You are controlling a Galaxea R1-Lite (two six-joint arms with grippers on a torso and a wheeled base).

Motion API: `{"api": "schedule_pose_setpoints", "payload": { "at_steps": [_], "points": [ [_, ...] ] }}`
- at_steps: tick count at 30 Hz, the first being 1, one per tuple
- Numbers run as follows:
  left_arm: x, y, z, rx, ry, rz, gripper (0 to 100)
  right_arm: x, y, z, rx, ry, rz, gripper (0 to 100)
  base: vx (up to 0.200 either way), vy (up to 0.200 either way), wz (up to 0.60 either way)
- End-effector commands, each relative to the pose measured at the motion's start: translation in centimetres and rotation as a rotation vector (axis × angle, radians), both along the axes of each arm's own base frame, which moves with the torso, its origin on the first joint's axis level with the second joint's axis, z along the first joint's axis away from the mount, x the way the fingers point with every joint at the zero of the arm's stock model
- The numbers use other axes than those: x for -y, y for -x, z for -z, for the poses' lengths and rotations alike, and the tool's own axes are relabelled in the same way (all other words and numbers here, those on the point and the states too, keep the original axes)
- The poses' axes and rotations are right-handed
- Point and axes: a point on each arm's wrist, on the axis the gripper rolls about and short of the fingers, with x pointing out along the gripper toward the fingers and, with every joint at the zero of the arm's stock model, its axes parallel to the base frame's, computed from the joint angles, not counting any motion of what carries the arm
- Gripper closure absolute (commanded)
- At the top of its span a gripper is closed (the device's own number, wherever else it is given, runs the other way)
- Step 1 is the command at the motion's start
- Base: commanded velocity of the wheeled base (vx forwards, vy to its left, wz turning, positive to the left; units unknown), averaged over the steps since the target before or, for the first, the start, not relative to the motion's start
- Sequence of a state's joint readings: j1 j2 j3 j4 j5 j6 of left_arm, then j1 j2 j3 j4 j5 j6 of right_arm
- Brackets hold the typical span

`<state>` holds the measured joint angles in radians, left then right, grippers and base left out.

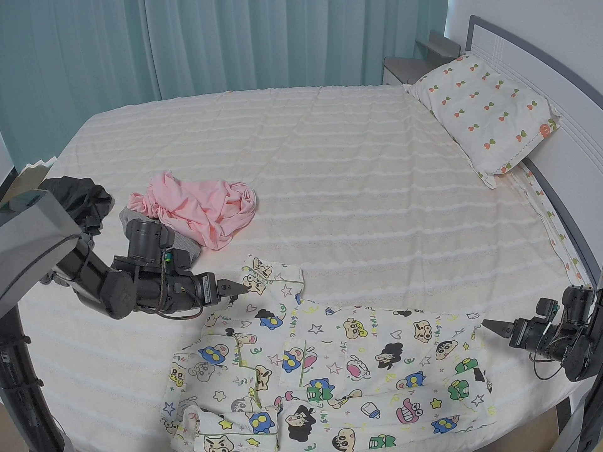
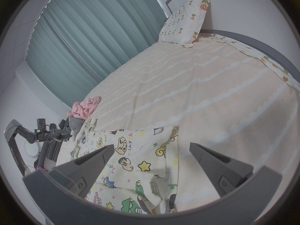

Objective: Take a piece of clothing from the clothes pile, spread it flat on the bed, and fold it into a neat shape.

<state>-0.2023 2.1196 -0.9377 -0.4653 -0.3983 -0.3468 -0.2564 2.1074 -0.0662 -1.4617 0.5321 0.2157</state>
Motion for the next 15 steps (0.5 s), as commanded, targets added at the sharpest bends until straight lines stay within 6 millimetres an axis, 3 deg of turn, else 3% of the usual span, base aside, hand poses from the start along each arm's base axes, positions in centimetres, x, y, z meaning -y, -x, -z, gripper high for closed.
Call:
{"api": "schedule_pose_setpoints", "payload": {
  "at_steps": [1,8,15],
  "points": [
    [0.3,-3.0,3.4,-0.034,-0.016,0.015,0,0.0,0.1,0.0,-0.001,0.0,-0.004,0,0.0,0.0,0.0],
    [0.6,-4.6,4.7,-0.029,-0.017,0.018,0,0.0,0.1,0.0,0.006,0.003,-0.005,0,0.0,0.0,0.0],
    [2.7,-5.6,6.0,-0.022,-0.015,0.058,0,0.0,-0.1,0.0,0.01,0.003,-0.003,0,0.0,0.0,0.0]
  ]
}}
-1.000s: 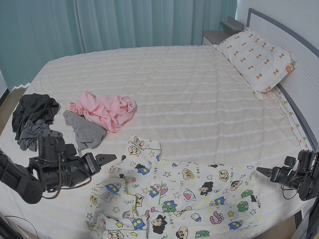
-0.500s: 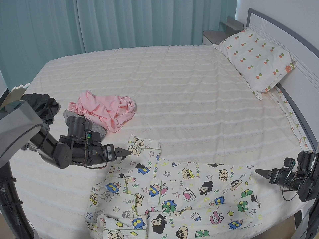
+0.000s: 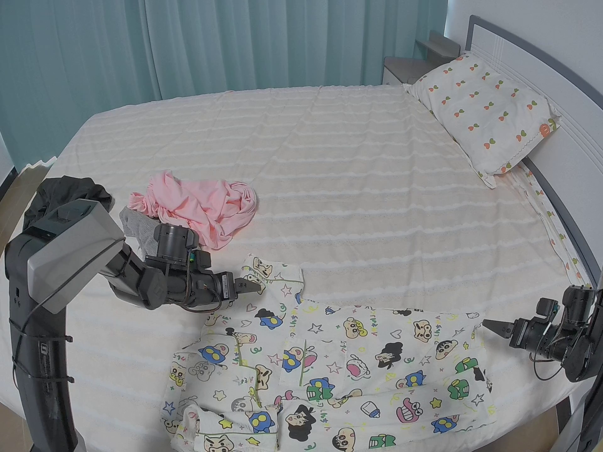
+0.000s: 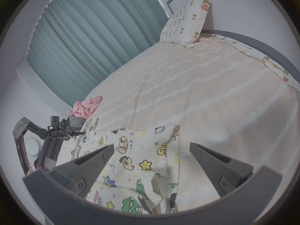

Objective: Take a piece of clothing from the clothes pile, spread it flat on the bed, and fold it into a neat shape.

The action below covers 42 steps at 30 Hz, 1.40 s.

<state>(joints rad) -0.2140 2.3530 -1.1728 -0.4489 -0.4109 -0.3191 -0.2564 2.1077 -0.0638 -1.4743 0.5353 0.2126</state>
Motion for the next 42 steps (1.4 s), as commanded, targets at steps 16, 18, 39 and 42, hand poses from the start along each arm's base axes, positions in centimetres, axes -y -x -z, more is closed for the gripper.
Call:
{"api": "schedule_pose_setpoints", "payload": {
  "at_steps": [16,18,39,42],
  "points": [
    [-0.3,0.4,-0.5,-0.011,0.011,-0.019,100,0.9,-3.2,1.2,0.032,0.007,0.014,0,0.0,0.0,0.0],
    [-0.7,0.4,-0.8,-0.004,0.01,-0.028,100,1.0,-3.6,1.4,0.032,0.007,0.013,0,0.0,0.0,0.0],
    [-1.8,0.1,-2.0,0.09,0.057,-0.152,100,-3.8,-10.3,2.8,-0.072,-0.019,-0.19,0,0.0,0.0,0.0],
    [-1.8,0.1,-2.0,0.089,0.057,-0.151,100,-3.8,-10.9,2.7,-0.084,-0.021,-0.194,0,0.0,0.0,0.0]
  ]
}}
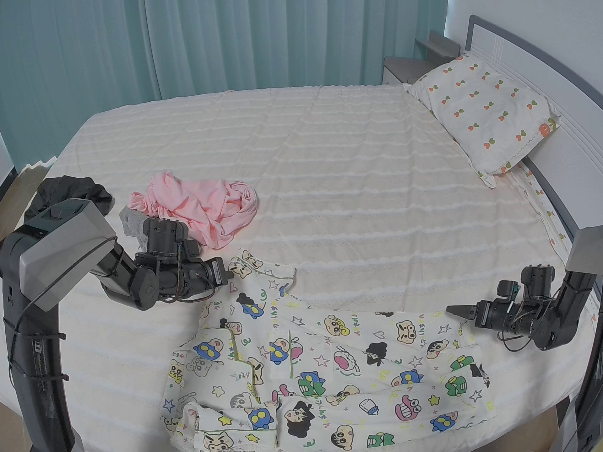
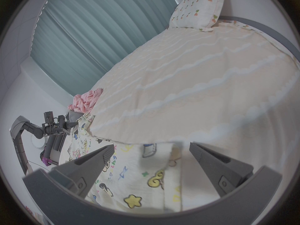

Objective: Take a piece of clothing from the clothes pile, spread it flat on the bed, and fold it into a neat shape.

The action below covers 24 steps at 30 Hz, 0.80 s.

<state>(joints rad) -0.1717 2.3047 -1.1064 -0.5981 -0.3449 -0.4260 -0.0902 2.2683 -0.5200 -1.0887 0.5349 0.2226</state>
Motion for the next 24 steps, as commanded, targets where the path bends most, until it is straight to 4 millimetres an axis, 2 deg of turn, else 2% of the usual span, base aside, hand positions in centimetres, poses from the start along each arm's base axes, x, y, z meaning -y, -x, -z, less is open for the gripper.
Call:
{"api": "schedule_pose_setpoints", "payload": {
  "at_steps": [1,18,19,24],
  "points": [
    [0.2,0.1,-0.3,0.006,0.002,0.006,100,-0.9,-2.0,-0.3,0.005,-0.005,-0.04,0,0.0,0.0,0.0],
    [0.3,0.1,-0.2,0.005,0.0,0.005,100,-1.3,-3.6,-0.7,-0.109,-0.061,-0.104,0,0.0,0.0,0.0],
    [0.3,0.1,-0.2,0.005,0.0,0.005,100,-1.3,-3.6,-0.7,-0.109,-0.061,-0.104,100,0.0,0.0,0.0],
    [0.2,0.4,-0.1,-0.002,-0.004,0.005,100,-1.1,-4.5,-0.9,-0.112,-0.067,-0.1,100,0.0,0.0,0.0]
  ]
}}
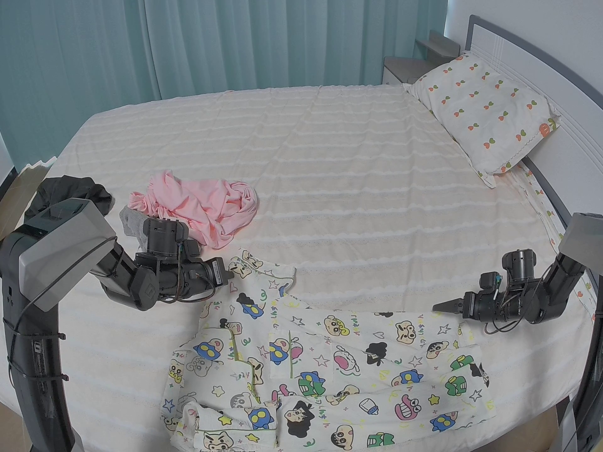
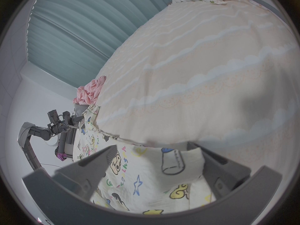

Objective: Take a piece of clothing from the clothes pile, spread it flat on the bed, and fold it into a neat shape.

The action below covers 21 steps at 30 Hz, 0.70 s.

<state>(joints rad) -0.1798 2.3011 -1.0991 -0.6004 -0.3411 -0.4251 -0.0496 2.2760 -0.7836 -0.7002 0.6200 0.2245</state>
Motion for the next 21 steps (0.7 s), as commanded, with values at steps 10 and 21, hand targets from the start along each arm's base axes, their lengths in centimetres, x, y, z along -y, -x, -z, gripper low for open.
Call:
{"api": "schedule_pose_setpoints", "payload": {
  "at_steps": [10,21],
  "points": [
    [0.2,0.4,-0.2,0.089,-0.015,-0.107,100,0.5,-1.3,-0.4,0.037,-0.015,0.024,100,0.0,0.0,0.0],
    [0.4,2.2,0.8,0.147,0.003,-0.18,100,1.0,-2.0,-1.7,0.194,-0.082,0.091,100,0.0,0.0,0.0]
  ]
}}
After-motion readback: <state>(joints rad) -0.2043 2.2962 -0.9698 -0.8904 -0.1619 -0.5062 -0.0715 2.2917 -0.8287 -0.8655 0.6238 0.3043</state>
